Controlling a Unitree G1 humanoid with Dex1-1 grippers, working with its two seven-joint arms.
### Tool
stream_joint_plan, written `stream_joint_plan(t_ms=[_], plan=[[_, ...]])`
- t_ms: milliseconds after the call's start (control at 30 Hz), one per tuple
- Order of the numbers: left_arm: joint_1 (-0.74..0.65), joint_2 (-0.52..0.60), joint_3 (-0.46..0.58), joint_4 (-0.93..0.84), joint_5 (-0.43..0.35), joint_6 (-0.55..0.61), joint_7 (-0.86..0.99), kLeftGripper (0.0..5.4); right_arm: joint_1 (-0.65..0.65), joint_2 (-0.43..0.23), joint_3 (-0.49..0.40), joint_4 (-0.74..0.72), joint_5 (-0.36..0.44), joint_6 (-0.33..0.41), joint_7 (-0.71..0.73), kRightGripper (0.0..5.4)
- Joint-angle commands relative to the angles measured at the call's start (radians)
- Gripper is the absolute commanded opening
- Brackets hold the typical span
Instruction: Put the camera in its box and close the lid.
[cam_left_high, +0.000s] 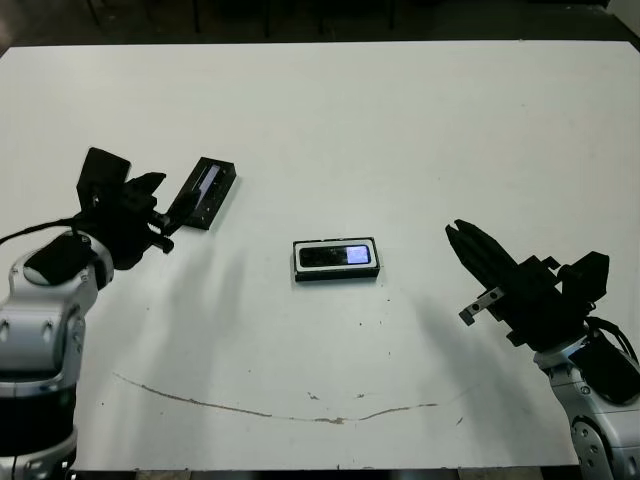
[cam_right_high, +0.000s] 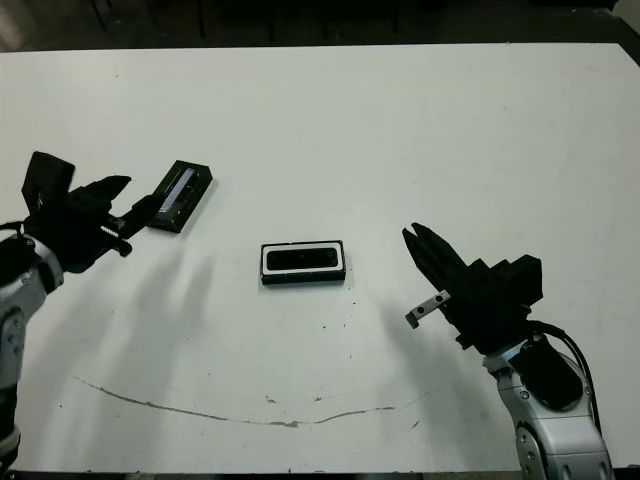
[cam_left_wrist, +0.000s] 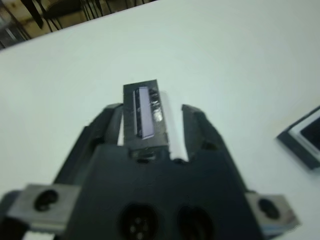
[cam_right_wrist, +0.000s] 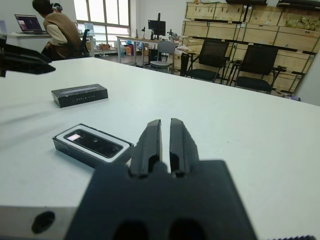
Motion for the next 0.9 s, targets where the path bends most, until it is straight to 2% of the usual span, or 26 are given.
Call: stream_joint_plan(t_ms=[33,200,300,433,567,733,900], plan=[[-0.007,0.001,0.001,0.042,-0.03,0.015,0.019,3.94,0.012,-0.012,-0.001,0.005,0.003,0.026,0.002,0.0],[-0.032,-0.002,-0.021,0.064,-0.049,0.026,0.065,4.87,0.016,-0.02,0.001,-0.021,0.001,0.057,-0.007,0.0],[-0.043,0.001,-0.036,0.084,-0.051,0.015,0.083,5.38,0.014,-0.021,-0.001,-0.013,-0.005,0.049,-0.002,0.0],[-0.051,0.006,-0.047,0.109,-0.059,0.001,0.078,5.38,0.017,-0.023,-0.007,-0.034,0.023,0.1,-0.011,0.0],[-0.052,0.018,-0.074,0.139,-0.043,-0.042,0.069,5.38,0.009,-0.025,-0.004,-0.017,0.018,0.077,0.007,0.0],[-0.072,-0.022,-0.035,0.181,-0.094,0.001,0.105,5.38,0.015,-0.026,-0.006,-0.048,0.011,0.117,-0.024,0.0],[-0.103,-0.01,-0.04,0.244,-0.122,-0.017,0.086,5.38,0.004,-0.022,-0.011,-0.014,0.016,0.079,-0.003,0.0]])
